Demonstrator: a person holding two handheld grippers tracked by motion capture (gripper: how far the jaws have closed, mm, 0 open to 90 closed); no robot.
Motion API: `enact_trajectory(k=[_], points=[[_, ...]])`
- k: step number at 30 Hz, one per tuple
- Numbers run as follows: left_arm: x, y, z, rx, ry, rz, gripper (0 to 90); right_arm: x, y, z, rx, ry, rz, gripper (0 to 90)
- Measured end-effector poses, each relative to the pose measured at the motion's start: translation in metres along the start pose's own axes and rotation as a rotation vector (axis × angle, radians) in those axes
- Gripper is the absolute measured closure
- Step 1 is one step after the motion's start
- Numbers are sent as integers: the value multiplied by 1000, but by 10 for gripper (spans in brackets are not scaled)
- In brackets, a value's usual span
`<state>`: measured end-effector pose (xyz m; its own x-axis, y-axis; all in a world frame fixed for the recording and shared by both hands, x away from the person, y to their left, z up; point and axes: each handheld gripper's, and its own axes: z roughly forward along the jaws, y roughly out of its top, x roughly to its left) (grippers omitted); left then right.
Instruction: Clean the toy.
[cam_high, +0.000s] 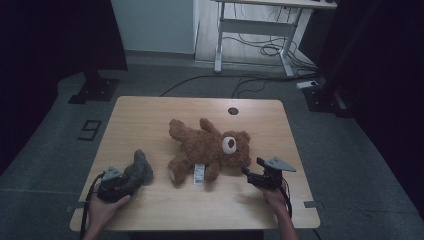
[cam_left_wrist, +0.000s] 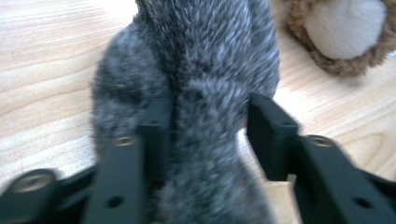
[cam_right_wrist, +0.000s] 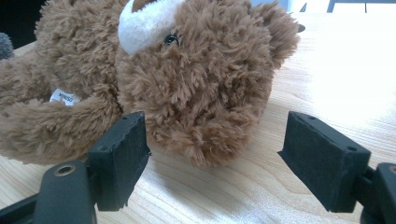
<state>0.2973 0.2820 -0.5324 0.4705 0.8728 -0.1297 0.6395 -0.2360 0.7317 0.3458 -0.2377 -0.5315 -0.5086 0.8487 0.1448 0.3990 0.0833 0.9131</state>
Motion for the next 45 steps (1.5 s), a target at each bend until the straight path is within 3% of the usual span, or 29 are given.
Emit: enact_trajectory(k=[2,6,12,18,31,45], points=[[-1,2,-4,-8,9,12,345,0,0,0,2,-4,-1,219],[0,5,-13,-47,26,13,272,0,0,0,8,-6,2,219],[-2,11,-32,-129,4,6,241,0,-1,1,15,-10,3,219],[-12,21,-37,-165,-20,11,243,3,0,2,32,11,-20,214],[-54,49,-20,-204,-68,90,274,5,-1,3,39,24,-27,211],[-98,66,6,-204,-191,136,289,12,-5,-4,37,39,-43,223]])
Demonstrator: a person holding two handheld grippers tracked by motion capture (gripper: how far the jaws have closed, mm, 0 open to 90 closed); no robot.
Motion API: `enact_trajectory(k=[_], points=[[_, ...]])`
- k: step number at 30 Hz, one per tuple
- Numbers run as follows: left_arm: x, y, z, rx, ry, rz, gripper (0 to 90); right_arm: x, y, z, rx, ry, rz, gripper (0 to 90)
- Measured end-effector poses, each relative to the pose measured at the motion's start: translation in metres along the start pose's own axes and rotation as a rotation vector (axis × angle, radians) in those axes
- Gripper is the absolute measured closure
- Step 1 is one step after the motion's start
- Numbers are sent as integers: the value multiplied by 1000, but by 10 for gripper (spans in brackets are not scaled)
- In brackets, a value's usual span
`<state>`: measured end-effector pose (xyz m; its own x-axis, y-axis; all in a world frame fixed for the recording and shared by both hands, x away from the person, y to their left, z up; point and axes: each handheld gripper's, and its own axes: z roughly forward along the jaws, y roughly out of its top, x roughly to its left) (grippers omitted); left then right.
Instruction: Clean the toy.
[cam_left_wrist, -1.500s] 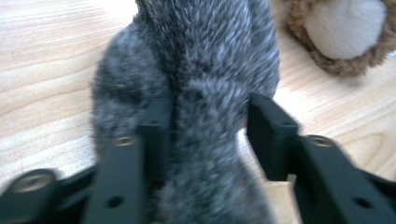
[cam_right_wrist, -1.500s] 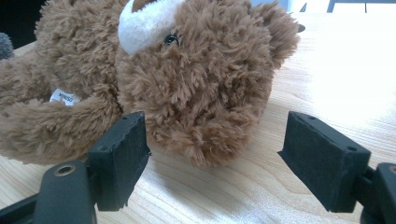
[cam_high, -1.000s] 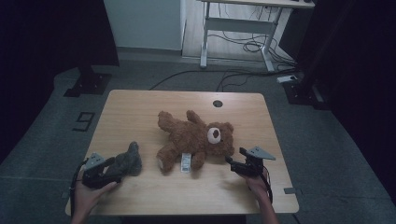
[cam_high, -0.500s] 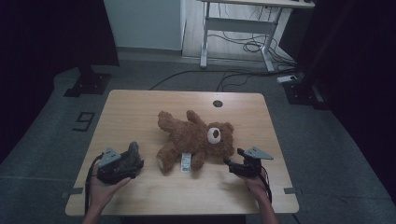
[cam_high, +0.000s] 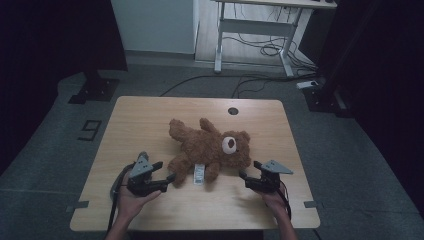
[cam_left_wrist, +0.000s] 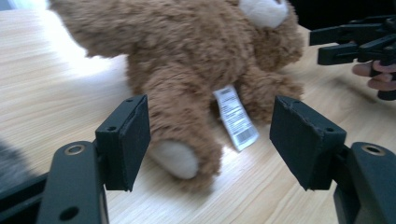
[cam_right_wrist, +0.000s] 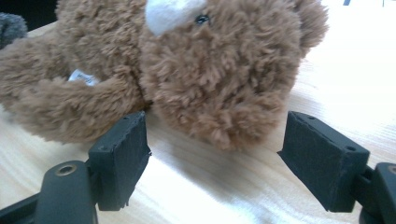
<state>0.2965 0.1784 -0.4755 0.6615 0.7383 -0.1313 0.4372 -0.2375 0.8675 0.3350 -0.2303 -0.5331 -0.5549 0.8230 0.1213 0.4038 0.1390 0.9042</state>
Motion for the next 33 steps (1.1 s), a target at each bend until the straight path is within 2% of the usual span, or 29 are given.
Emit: enact_trajectory(k=[4,7,11,13,17,22,26,33], points=[[-10,-7,9,21,-30,3,292,4,-5,-6,0,11,2,222],[-15,-14,12,47,-28,14,294,7,-9,-11,4,14,7,222],[-17,-24,11,61,-33,1,300,15,-16,-18,8,27,6,221],[-18,-30,11,74,-29,4,304,19,-19,-21,21,32,0,218],[-19,-40,12,97,-41,-15,310,29,-26,-24,49,55,-8,214],[-20,-48,14,122,-43,-4,312,39,-32,-20,90,65,-37,211],[-18,-51,18,141,-44,-6,310,42,-31,-16,107,70,-57,210],[-21,-49,18,130,-47,5,311,42,-31,-15,111,71,-57,210]])
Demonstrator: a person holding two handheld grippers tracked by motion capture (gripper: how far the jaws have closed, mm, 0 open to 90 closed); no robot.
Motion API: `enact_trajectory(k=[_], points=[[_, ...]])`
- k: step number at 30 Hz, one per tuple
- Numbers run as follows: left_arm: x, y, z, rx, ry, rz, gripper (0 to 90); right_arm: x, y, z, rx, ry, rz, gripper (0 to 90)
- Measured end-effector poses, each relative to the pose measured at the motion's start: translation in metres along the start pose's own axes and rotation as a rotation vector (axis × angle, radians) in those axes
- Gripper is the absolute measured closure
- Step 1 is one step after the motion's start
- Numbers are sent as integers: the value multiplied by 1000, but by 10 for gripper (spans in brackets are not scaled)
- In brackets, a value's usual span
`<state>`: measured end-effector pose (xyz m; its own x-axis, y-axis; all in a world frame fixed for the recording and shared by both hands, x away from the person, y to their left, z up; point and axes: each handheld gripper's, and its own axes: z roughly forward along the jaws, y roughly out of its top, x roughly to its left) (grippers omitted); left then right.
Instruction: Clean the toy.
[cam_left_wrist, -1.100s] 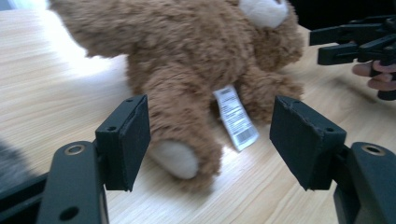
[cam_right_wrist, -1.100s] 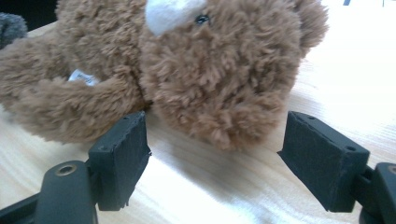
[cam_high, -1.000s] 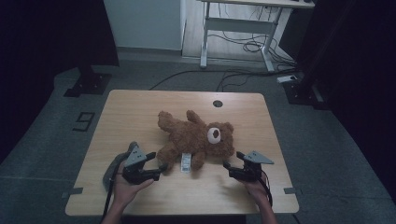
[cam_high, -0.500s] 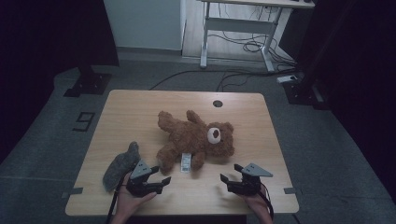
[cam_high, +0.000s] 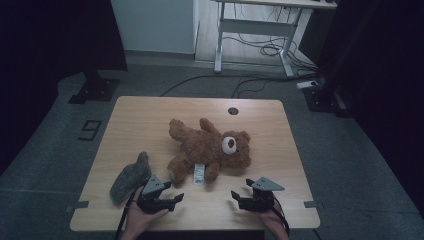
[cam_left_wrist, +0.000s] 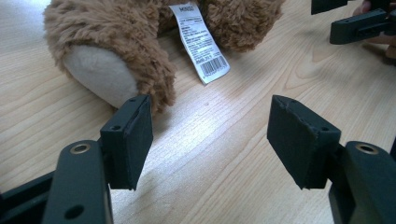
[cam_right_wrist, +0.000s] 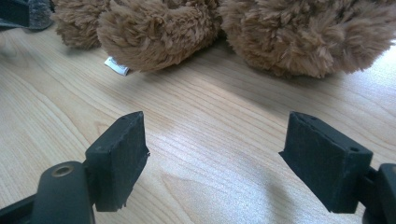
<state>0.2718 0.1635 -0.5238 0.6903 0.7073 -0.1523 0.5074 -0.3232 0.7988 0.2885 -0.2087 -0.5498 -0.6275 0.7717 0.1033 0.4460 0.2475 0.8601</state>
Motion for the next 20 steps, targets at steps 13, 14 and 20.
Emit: enact_trajectory(k=[13,14,20], points=[[-1,2,-1,-8,-9,3,310,0,0,0,-2,-3,-4,209],[-1,2,-1,-8,-9,4,309,0,0,0,-3,-5,-5,207],[-1,3,-2,-12,-15,4,307,-3,1,-2,-13,-8,5,206]])
